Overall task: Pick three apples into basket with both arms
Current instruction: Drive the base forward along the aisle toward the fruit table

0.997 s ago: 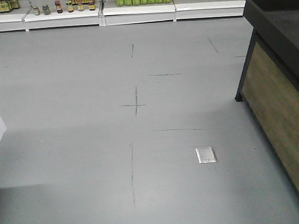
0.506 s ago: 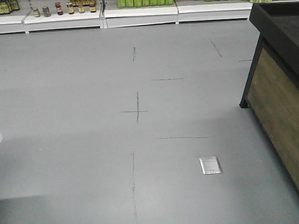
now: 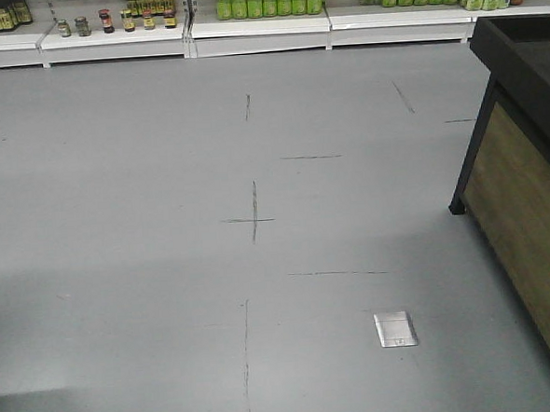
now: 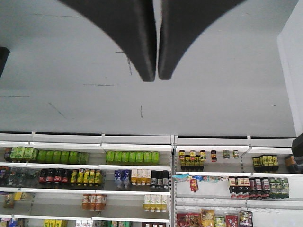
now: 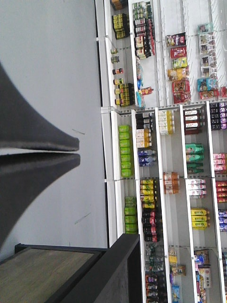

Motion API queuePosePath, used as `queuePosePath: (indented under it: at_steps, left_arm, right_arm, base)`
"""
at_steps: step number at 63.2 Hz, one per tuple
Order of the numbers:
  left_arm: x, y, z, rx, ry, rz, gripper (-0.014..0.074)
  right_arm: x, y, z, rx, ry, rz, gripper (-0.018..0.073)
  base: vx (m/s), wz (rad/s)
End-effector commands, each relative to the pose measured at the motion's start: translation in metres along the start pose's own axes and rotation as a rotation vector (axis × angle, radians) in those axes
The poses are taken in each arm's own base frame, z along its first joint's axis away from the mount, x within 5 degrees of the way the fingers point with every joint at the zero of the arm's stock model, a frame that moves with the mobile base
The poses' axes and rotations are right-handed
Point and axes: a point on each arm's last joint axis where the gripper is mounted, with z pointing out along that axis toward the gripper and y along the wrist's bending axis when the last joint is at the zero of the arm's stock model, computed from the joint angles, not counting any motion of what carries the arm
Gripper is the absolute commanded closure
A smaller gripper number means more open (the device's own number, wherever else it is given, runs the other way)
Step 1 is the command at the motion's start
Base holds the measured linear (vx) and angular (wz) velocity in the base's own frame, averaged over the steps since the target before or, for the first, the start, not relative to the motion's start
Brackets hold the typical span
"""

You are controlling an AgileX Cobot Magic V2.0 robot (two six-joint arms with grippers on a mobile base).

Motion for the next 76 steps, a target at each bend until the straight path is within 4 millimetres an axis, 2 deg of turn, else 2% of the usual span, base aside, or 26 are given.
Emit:
queuePosePath:
  at_steps: [1, 50, 76]
  left_arm:
    - [-0.0066, -0.0013, -0.0012, 0.019, -0.091, -0.006, 0.0603]
    - [-0.0066, -0.0013, -0.0012, 0.019, -0.091, -0.006, 0.0603]
    - [-0.0066, -0.0013, -0.0012, 0.019, -0.091, -0.006, 0.0603]
  right_arm:
    - [-0.0026, -0.0003, -0.0009, 0.004, -0.074, -0.007, 0.0568]
    - [-0.0026, -0.0003, -0.0009, 0.004, -0.074, -0.007, 0.0568]
    - [-0.0026, -0.0003, -0.0009, 0.004, -0.074, -0.007, 0.0568]
  base:
    - [0.18, -0.01]
    - [0.13, -0.03]
    - [0.07, -0.24]
